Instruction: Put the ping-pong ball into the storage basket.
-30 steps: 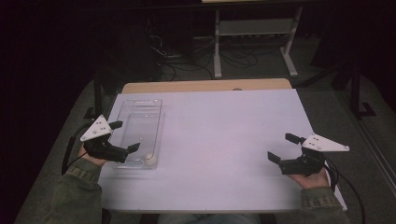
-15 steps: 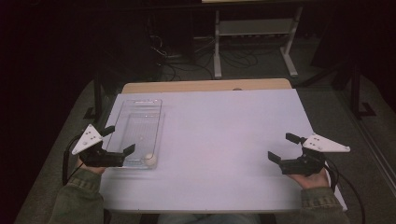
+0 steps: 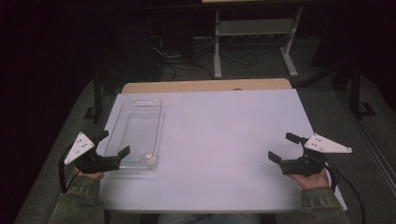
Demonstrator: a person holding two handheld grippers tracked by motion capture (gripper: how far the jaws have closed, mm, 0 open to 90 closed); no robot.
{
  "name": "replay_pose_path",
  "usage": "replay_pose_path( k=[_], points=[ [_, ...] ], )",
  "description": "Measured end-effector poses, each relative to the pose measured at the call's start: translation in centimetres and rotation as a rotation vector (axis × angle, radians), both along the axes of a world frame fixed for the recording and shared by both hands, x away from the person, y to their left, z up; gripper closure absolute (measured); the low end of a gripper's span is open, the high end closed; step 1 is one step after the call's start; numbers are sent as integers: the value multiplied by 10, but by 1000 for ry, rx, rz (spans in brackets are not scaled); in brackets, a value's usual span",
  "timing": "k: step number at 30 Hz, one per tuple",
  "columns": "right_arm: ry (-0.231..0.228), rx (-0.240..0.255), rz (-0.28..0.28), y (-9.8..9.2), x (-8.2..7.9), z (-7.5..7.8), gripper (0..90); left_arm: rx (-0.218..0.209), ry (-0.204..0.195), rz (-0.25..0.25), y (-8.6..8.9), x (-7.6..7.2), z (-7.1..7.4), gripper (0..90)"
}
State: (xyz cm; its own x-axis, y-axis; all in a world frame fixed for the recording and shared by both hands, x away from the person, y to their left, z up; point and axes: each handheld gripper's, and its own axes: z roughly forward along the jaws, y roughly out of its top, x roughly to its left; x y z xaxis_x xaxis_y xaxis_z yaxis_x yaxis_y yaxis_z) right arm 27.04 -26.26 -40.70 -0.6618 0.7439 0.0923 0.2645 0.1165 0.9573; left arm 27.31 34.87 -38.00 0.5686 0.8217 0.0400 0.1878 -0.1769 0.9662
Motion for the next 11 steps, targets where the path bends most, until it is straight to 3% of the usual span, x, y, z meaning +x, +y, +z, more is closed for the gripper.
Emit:
replay_pose_path(
  k=[11],
  points=[
    [-7,23,-3,-3,-1,-2,7,0,-29,4,5,-6,-4,0]
  ],
)
